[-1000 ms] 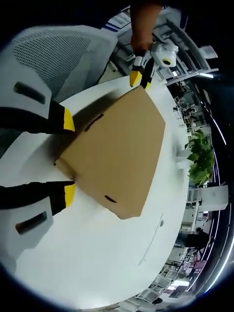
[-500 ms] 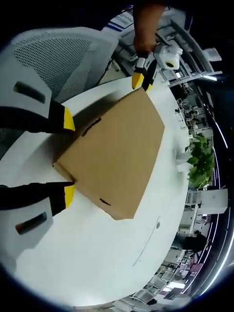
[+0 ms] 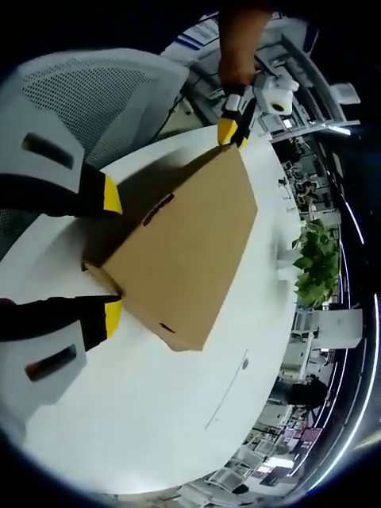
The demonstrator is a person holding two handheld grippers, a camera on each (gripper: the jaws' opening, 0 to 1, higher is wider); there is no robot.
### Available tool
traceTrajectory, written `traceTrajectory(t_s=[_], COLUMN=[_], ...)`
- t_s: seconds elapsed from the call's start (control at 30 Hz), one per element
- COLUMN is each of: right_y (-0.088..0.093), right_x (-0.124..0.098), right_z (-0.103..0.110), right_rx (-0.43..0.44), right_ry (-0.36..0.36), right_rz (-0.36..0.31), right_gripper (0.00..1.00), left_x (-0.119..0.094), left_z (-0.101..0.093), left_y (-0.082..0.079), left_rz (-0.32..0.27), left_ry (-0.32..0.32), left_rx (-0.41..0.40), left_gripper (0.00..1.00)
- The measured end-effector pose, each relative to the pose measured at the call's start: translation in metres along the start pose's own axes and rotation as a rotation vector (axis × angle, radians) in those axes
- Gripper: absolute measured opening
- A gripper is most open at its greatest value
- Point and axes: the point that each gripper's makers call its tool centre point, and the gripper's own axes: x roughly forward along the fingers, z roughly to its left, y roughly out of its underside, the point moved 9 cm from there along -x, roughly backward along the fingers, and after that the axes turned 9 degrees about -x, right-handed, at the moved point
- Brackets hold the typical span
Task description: Operate the shoe box by opening the lid, removing the specified soft item, and placing it in the target area until the item is outside and the box remains undamaged.
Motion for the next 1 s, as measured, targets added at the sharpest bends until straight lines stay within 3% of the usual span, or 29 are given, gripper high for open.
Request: traceTrajectory(t_s=[0.67, 1.0], right_y=[-0.012, -0.024], right_x=[-0.014, -0.02], right_z=[-0.003, -0.01], right_rx=[-0.068, -0.098], right_ry=[0.026, 0.081], right_rz=[-0.047, -0.094], right_gripper=[0.34, 0.3], left_x=[-0.014, -0.019], left_z=[-0.014, -0.018], left_y=[-0.021, -0.037], left_rz=[-0.052, -0.102], left_ry=[-0.005, -0.004], left_rx=[-0.036, -0.044], left_gripper=[0.31, 0.33])
